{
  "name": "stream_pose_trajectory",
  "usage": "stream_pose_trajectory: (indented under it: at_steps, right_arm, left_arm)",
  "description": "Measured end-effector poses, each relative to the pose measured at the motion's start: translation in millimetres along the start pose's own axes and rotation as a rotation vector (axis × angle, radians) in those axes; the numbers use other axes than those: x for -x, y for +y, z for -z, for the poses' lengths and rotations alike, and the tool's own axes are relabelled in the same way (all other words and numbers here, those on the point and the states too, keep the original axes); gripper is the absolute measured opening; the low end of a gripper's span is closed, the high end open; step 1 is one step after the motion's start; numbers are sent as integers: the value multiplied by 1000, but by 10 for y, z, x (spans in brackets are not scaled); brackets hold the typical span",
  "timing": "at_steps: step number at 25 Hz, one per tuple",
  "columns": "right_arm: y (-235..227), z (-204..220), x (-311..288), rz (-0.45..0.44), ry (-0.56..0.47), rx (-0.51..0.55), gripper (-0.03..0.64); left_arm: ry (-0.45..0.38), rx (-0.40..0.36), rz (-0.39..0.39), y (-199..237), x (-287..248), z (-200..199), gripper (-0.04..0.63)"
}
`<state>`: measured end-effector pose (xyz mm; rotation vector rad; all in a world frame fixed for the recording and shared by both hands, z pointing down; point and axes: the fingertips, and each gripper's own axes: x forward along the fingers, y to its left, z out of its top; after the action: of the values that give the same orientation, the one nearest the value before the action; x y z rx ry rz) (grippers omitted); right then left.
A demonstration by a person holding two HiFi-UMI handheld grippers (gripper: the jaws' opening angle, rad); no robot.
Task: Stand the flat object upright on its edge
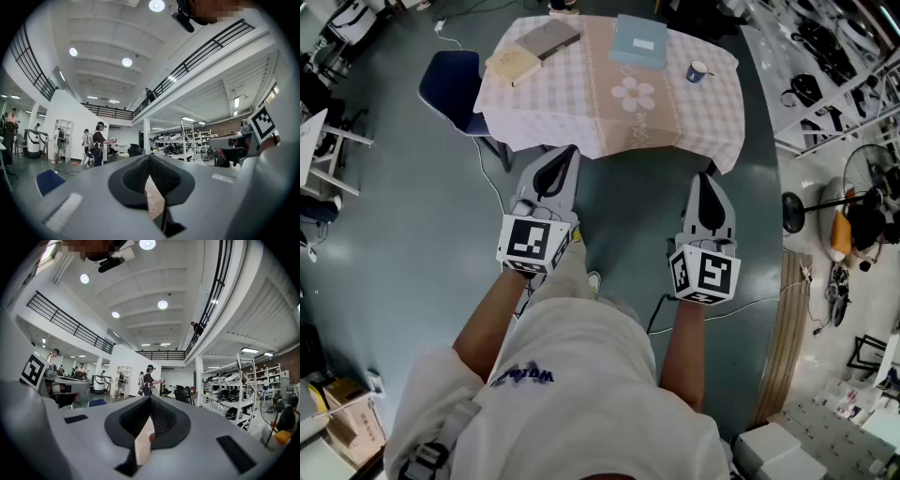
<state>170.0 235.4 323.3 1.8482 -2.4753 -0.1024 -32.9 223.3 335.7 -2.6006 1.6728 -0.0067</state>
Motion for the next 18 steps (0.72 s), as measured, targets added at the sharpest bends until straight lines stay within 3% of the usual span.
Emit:
stream_pose_trajectory:
  at_steps: [13,18]
  right_arm:
    - [139,86,-244,-28,21,13,3]
    - [235,65,-211,-30,-15,-2,3]
  left_arm:
    - [19,-50,58,0,-243,81,2]
    - [-18,-52,35,67,-163,23,2]
